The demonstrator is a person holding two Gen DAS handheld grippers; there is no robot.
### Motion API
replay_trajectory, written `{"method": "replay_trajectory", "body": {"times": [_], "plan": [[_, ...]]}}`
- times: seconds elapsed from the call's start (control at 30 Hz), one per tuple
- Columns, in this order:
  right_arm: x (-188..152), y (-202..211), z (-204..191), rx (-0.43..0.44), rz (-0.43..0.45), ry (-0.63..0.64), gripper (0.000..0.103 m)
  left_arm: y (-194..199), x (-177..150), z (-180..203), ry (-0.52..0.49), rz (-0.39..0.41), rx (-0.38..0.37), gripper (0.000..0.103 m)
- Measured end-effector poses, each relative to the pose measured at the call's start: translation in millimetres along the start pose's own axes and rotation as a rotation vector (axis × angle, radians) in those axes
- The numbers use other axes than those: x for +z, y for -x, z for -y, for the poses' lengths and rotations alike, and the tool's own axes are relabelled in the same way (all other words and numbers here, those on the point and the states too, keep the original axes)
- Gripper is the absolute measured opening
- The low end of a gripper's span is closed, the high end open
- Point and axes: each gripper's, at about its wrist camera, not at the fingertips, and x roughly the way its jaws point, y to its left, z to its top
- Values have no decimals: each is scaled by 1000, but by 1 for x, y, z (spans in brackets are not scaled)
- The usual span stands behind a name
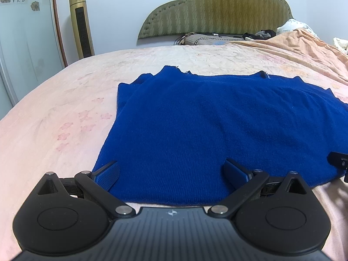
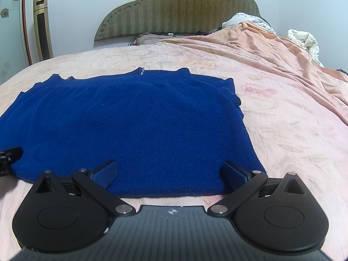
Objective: Fold small clothes
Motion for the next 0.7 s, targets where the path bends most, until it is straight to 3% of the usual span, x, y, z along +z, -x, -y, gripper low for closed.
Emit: {"method": "replay_trajectory", "body": {"times": [0.7], "plan": [[0, 0, 0, 1, 0, -1, 103, 1, -1, 0, -2, 1, 1, 103]]}}
